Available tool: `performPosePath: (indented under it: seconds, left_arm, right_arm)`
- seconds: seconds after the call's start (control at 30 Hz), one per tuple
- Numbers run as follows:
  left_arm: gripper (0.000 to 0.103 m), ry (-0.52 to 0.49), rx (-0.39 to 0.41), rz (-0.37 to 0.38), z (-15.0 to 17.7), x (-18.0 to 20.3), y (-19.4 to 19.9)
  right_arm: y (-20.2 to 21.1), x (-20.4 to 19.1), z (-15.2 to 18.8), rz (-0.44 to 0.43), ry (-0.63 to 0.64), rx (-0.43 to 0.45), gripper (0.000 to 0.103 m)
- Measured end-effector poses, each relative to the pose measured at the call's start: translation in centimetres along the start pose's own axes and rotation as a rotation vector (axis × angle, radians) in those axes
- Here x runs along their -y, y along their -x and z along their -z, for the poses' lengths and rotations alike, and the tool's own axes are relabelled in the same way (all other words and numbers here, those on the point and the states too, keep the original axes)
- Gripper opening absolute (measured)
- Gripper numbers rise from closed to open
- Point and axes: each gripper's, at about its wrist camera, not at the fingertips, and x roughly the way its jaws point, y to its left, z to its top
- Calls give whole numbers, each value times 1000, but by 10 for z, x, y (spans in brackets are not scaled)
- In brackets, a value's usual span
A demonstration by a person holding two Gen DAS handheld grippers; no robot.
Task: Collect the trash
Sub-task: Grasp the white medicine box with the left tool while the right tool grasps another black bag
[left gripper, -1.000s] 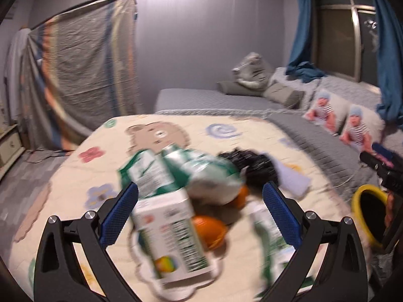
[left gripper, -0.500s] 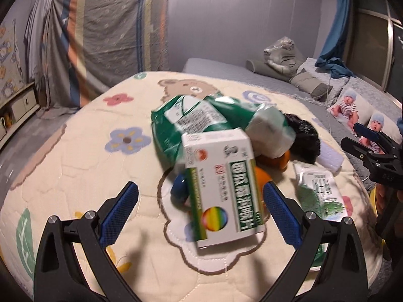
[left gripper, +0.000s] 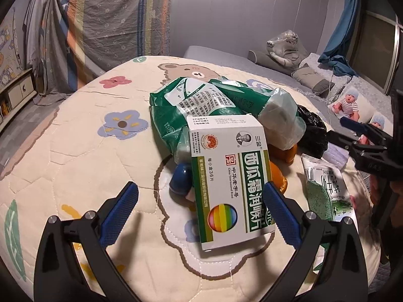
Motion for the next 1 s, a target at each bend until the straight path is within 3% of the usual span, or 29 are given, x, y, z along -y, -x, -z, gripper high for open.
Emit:
performPosePath:
  seconds: [0.2, 0.43, 0.6, 0.8, 0.87, 0.93, 1.0]
  left_arm:
    - [95, 3, 6, 29, -4, 3, 3]
    - [94, 17, -22, 42, -8, 7, -9]
    - [94, 15, -37, 74, -9, 11, -13]
    - [94, 68, -113, 56, -11, 1, -38]
    - [91, 80, -117, 80, -12, -1, -40]
    - [77, 66, -108, 87, -12, 1, -38]
    - [65, 63, -98, 81, -12, 0, -34]
  right_arm:
    - [-10, -4, 0, -4, 26, -31, 77]
    - [-26, -2, -3, -5, 24, -83, 62]
    - [-36, -2, -5, -2, 26, -104, 62]
    - [-51, 0, -6, -18, 11, -138, 52]
    - [-55, 0, -8, -25, 9, -143, 43]
    - [-55, 0, -10, -34, 0, -143, 34]
    - [-52, 0, -13, -38, -6, -132, 32]
